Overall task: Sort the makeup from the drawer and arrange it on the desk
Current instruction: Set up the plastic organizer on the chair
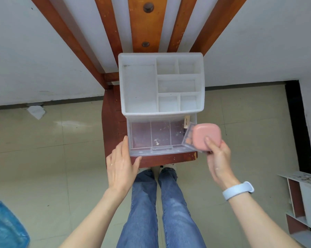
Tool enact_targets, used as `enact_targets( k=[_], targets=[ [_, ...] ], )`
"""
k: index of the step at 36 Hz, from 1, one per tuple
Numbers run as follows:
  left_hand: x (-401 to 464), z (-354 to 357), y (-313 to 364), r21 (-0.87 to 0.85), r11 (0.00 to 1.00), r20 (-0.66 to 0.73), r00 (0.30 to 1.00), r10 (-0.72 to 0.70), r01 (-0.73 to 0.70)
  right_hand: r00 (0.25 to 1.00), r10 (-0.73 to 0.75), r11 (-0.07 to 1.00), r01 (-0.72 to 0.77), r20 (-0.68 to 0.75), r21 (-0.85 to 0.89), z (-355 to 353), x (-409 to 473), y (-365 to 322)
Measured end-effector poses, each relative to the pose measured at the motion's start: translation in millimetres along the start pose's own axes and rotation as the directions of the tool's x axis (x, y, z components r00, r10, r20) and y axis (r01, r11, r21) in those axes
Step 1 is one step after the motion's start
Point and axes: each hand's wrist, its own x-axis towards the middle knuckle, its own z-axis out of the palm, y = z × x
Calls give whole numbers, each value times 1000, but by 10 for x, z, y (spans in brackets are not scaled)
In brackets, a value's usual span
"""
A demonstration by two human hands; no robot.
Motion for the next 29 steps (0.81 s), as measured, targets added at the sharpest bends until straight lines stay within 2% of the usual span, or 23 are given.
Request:
enact_targets(
  k=[3,5,7,10,14,16,19,23,29],
  targets=[
    [-41,-35,81,-25,1000,-46,999,-16,15,993,115,975,-113,2,190,-96,125,-84],
    [-36,-56,183,-33,999,-108,994,16,-19,980,198,937,-198,29,287,-87,170,-112],
    [13,-55,354,-85,994,-113,992,59,-69,967,249,901,-251,53,354,-74,201,-116],
    [177,21,692,-217,972,-26,996,90,-94,963,264,879,-260,46,399,-69,218,-122],
    [519,262,1121,-349,936,120,993,6,36,966,258,891,-228,-26,392,-157,252,-136],
    [676,401,1276,-336,937,173,984,-42,99,965,259,892,-219,-49,396,-226,278,-152],
    [816,572,1431,-280,953,201,977,-63,119,962,265,891,-219,-62,397,-360,335,-160],
    [874,687,1522,-220,971,153,986,-63,97,964,259,888,-211,-64,409,-500,387,-188],
    [893,715,1585,-117,984,90,988,-127,137,969,246,878,-209,-32,431,-555,409,-202]
  ],
)
